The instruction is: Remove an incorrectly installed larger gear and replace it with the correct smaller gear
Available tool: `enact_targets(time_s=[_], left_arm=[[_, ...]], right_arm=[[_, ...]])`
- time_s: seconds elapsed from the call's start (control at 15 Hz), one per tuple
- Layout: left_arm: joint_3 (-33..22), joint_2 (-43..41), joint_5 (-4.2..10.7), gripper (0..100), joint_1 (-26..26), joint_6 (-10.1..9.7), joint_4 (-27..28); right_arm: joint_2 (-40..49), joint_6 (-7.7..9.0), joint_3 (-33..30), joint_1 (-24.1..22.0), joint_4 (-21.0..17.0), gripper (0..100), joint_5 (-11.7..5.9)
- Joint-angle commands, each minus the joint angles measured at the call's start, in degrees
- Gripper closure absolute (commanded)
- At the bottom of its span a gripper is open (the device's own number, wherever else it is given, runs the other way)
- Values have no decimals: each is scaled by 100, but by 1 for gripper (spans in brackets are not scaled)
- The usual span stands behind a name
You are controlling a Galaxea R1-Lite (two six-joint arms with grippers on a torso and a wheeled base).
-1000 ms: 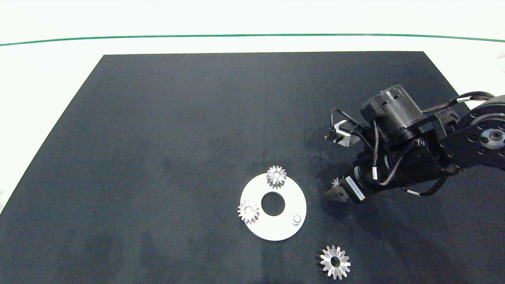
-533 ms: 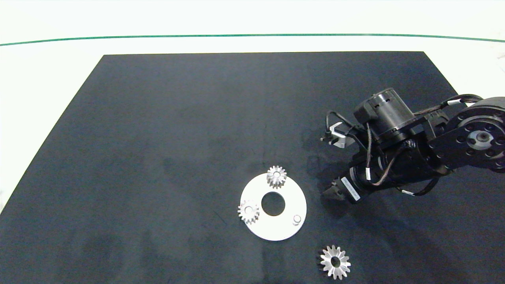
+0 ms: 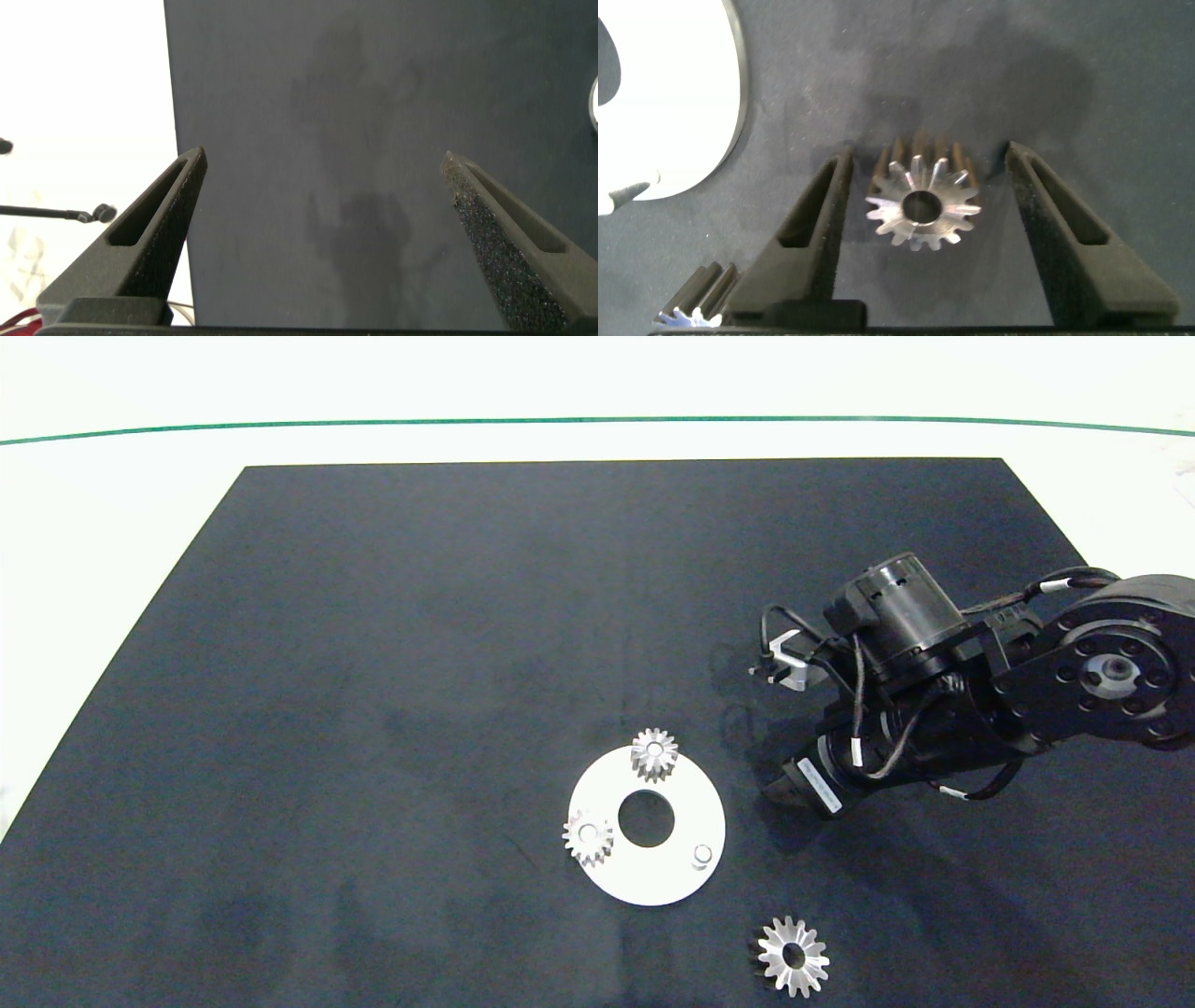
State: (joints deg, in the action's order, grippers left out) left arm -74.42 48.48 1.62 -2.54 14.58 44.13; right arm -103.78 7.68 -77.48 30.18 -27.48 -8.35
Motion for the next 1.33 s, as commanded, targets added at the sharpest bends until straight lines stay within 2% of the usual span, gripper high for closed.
enact_targets(time_s=[0.07, 0.27, 0.6, 0.73, 1.0, 1.13, 1.2, 1.33], left_arm=[[-2, 3, 5, 0, -1, 10, 25], [-11, -5, 5, 0, -10, 10, 17], [-11, -5, 5, 0, -10, 10, 17], [-11, -5, 5, 0, -10, 10, 17], [-20, -23, 5, 0, -1, 10, 17], [-11, -76, 5, 0, -1, 19, 17], [-11, -67, 5, 0, -1, 10, 25], [-2, -49, 5, 0, 7, 10, 25]], right_arm=[[42, 14, 14, 84, -47, 44, -53], [51, 14, 23, 163, -56, 50, -123], [59, 32, 84, 154, -74, 59, -141], [59, 32, 146, 154, -74, 63, -255], [183, 41, 269, 225, -74, 72, -281], [385, 49, 357, 348, -56, 75, -413], [437, 49, 339, 374, -56, 75, -413], [569, 208, 251, 453, -56, 75, -422]])
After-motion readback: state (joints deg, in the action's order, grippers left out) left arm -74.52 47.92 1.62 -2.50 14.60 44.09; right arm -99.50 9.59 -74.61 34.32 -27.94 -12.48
